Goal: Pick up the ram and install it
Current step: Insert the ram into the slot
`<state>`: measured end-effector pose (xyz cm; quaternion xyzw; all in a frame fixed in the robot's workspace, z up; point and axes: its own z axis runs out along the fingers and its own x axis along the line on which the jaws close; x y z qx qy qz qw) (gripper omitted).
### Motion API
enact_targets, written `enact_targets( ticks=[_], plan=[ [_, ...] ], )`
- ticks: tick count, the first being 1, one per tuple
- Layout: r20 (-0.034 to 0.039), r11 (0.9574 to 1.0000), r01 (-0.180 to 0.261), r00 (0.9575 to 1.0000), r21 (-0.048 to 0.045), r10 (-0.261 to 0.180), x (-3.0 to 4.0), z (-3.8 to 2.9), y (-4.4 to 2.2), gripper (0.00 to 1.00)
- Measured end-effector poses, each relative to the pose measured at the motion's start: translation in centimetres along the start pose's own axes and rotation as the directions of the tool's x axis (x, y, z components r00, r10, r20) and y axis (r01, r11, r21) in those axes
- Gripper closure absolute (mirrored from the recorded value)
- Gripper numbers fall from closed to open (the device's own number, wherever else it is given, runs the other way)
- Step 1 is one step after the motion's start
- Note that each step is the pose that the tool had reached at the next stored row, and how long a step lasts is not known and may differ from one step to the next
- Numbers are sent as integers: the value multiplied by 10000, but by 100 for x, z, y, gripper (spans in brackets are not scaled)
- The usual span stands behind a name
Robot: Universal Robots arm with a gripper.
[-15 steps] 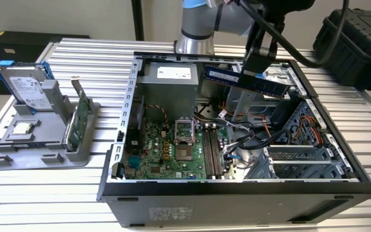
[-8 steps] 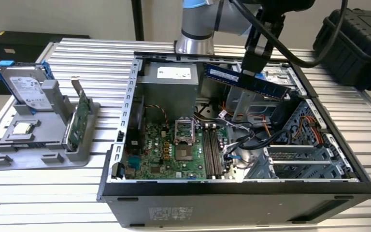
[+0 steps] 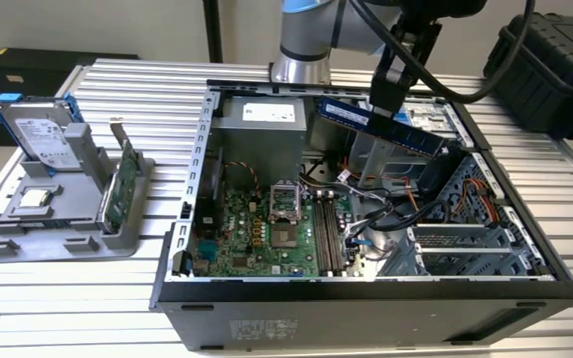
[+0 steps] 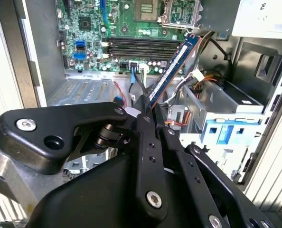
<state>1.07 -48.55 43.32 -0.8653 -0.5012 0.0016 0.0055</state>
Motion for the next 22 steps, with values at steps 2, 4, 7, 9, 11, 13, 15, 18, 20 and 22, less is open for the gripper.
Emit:
enact_targets(
  ticks=[2,4,7,9,11,13,15,18,20,22],
  plan=[
    [-1,9999,-125,9999,-1,125,0,0,-1,100],
    [-2,9998,-208,9998,0,208,0,0,-1,100],
    [-2,9998,-215,9998,-1,215,0,0,-1,100],
    [-2,9998,-216,9998,-1,216,0,0,-1,100],
    [-3,9996,-277,9996,0,277,-1,0,-2,100],
    [-5,9988,-488,9988,-1,488,-2,0,-4,100],
    [-9,9972,-745,9972,-2,745,-2,0,-4,100],
    [-12,9932,-1165,9932,-3,1165,-3,0,-5,100],
    [-17,9897,-1434,9897,-3,1434,-3,1,-5,100],
    [-19,9854,-1701,9854,-3,1701,-3,0,-6,100]
  ],
)
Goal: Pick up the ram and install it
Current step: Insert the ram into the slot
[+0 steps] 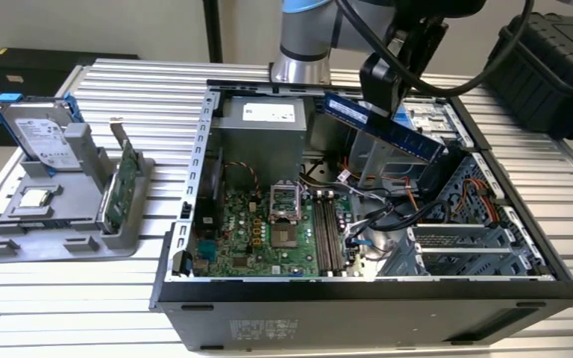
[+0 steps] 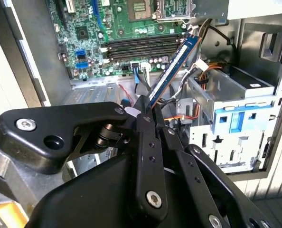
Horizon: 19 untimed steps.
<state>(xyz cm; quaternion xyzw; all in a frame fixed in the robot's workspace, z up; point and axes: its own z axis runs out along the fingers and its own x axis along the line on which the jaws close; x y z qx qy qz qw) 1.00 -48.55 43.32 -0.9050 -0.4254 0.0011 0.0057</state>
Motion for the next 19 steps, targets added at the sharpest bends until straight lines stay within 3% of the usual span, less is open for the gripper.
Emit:
enact_targets(
  ticks=[4,9,19],
  plan=[
    [-6,9986,-531,9986,-1,531,0,0,0,100],
    [-13,9931,-1176,9931,-2,1176,-1,0,-1,100],
    [-27,9727,-2320,9727,-3,2320,-1,0,-1,100]
  ],
)
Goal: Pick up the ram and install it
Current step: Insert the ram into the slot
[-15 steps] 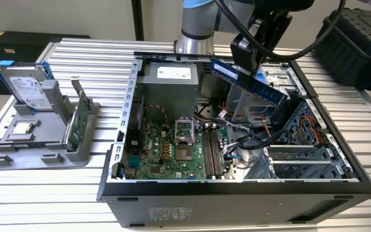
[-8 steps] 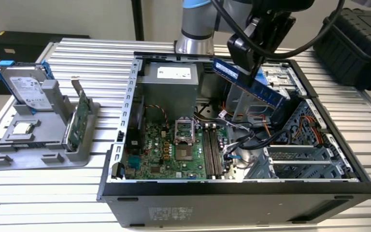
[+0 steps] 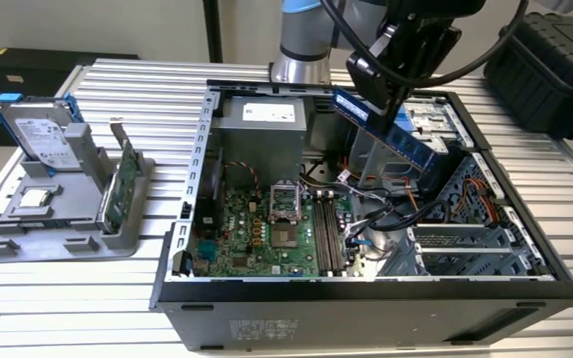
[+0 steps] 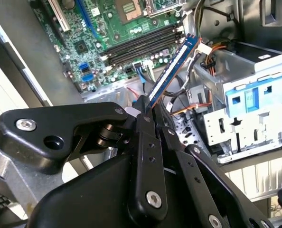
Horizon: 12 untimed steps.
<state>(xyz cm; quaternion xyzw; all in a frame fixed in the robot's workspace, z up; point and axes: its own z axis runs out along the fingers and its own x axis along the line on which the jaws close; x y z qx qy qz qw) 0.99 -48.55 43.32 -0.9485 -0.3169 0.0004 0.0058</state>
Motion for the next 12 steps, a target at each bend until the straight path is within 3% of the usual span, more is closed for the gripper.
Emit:
enact_targets(
  ticks=[6,12],
  plan=[
    [-7,9980,-639,9980,-1,639,0,0,0,100],
    [-14,9920,-1259,9920,-3,1259,0,0,0,100]
  ],
)
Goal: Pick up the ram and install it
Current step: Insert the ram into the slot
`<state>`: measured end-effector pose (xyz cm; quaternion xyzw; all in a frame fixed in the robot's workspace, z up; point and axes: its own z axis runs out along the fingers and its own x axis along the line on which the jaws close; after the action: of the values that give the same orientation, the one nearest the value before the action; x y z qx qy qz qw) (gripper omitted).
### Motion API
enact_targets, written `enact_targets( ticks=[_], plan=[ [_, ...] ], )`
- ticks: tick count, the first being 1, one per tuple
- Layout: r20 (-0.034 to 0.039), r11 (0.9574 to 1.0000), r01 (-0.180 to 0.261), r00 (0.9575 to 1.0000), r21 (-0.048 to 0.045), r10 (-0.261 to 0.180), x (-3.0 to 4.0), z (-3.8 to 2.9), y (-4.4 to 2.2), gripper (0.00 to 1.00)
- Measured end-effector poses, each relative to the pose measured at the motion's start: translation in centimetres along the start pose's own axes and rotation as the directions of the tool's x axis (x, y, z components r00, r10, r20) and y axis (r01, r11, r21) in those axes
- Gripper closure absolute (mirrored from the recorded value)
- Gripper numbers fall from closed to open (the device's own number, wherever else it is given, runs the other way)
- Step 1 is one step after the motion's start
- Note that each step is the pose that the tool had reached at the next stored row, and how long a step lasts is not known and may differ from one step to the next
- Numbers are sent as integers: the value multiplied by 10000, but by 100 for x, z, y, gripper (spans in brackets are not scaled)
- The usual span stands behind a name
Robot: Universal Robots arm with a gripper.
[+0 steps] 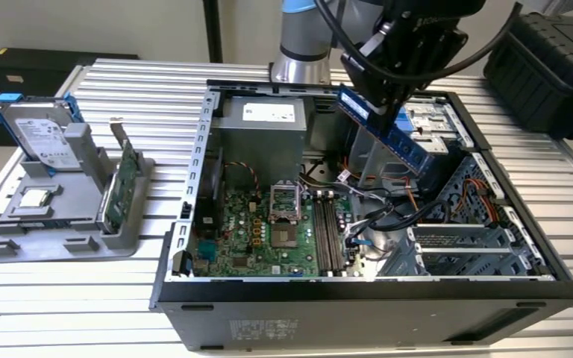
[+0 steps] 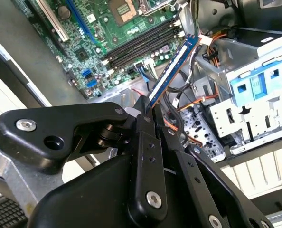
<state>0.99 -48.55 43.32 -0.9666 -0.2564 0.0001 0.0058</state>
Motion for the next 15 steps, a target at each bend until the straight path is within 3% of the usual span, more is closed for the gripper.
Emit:
enact_targets(
  ticks=[7,15],
  plan=[
    [-8,9975,-701,9975,-2,701,0,0,0,100],
    [-17,9886,-1506,9886,-3,1506,-1,0,0,100]
  ],
)
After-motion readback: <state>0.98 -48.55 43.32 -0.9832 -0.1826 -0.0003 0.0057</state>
